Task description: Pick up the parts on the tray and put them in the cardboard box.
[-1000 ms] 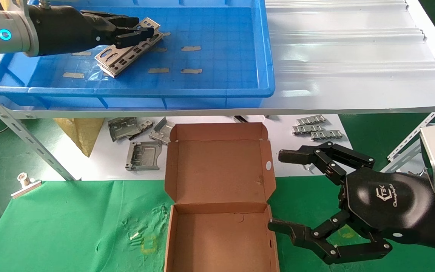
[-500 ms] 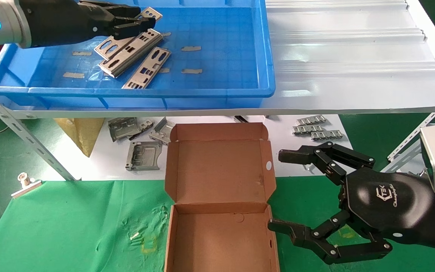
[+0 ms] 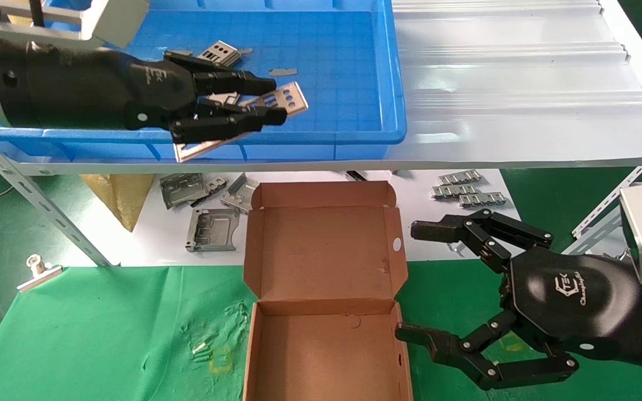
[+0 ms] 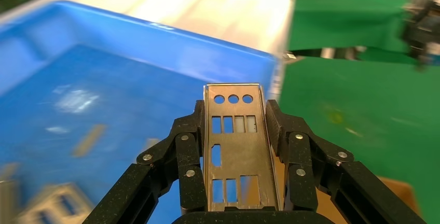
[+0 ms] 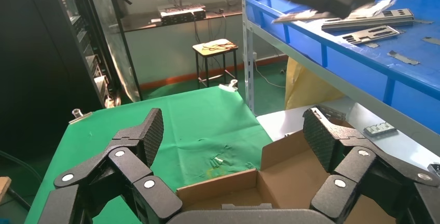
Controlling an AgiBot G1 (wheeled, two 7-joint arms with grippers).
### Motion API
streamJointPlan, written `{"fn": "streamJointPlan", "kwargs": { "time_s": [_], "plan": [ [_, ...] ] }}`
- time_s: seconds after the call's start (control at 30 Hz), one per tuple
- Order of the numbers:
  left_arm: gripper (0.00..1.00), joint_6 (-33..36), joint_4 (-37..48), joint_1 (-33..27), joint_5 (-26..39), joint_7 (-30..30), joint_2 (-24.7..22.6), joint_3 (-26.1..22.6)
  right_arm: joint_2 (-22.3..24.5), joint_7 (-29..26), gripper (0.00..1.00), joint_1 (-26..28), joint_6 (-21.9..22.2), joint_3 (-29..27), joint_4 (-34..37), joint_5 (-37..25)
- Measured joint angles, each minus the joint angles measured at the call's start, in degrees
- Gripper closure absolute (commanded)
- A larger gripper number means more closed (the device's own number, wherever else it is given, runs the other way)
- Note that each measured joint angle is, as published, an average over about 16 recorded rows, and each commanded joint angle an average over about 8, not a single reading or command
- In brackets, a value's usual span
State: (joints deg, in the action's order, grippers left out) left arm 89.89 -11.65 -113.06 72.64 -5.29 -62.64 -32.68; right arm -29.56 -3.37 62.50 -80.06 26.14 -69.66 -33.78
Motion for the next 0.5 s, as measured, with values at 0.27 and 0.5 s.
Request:
{"fn": "streamJointPlan", "kwargs": {
  "time_s": [0.27, 0.5],
  "plan": [
    [1.00, 0.9, -20.0, 12.8, -7.9, 0.0, 5.0, -6.3, 0.0, 0.0, 0.00, 0.0, 0.0, 0.0, 0.0, 0.0],
    [1.00, -5.6, -31.8, 25.3, -11.3, -3.9, 6.2, -11.5, 0.0, 0.0, 0.00, 0.0, 0.0, 0.0, 0.0, 0.0]
  ]
}}
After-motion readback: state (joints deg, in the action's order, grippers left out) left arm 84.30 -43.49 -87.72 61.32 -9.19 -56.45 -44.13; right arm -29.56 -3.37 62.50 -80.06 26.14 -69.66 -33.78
